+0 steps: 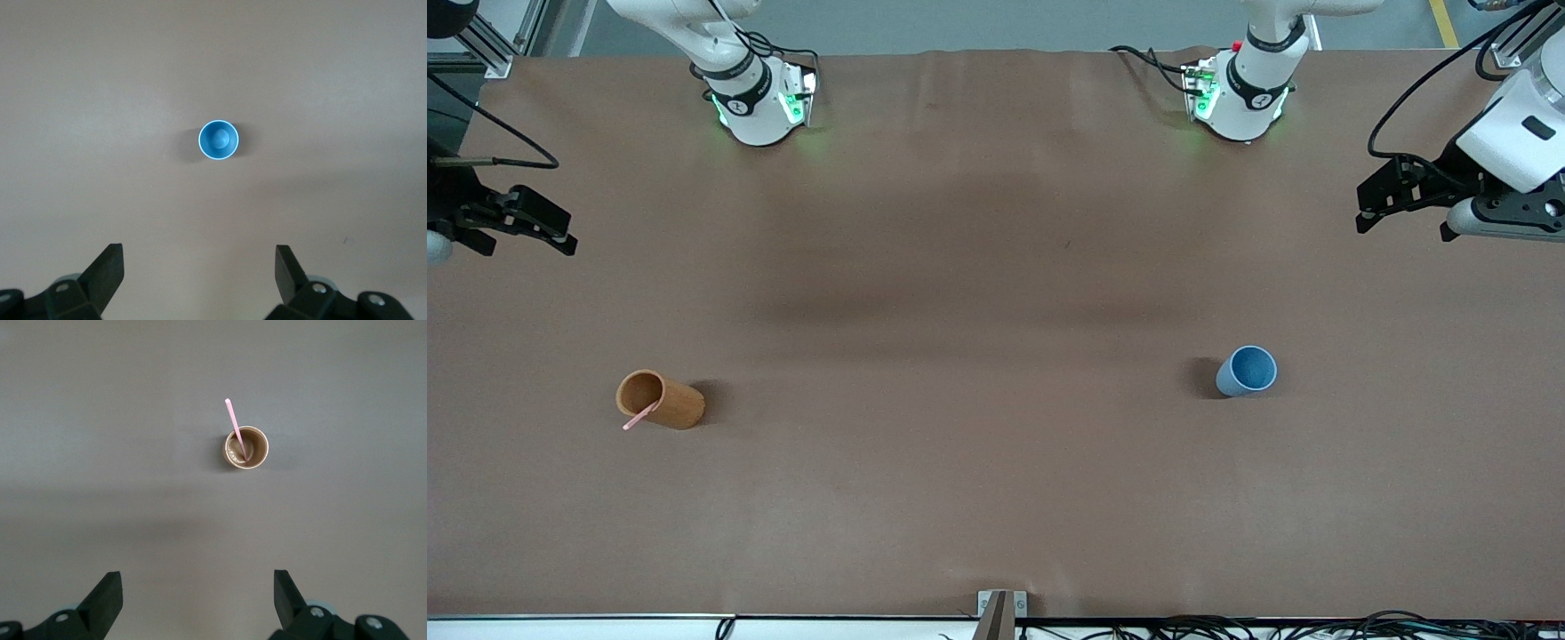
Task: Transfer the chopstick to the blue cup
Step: 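Grasp the blue cup with the left gripper while the right gripper reaches the orange cup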
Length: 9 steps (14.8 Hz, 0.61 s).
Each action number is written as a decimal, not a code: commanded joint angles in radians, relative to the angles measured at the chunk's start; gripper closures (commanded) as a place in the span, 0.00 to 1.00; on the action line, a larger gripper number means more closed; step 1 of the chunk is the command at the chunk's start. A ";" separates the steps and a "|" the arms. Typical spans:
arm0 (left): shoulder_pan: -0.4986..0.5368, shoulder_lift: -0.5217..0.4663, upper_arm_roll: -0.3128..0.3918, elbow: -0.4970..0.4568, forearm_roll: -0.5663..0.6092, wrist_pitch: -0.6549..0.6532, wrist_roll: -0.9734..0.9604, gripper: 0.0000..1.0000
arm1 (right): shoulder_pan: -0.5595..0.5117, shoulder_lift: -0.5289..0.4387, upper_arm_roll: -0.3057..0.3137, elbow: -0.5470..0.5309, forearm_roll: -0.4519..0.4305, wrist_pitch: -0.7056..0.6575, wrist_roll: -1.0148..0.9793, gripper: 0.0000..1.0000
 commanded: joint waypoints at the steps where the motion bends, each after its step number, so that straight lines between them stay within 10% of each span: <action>1: -0.001 0.009 -0.007 0.026 0.009 -0.024 0.006 0.00 | 0.012 0.002 -0.013 0.014 0.000 -0.012 0.010 0.00; 9: 0.018 0.108 0.011 -0.012 0.002 0.050 0.018 0.00 | 0.012 0.003 -0.015 0.010 0.000 -0.008 0.009 0.00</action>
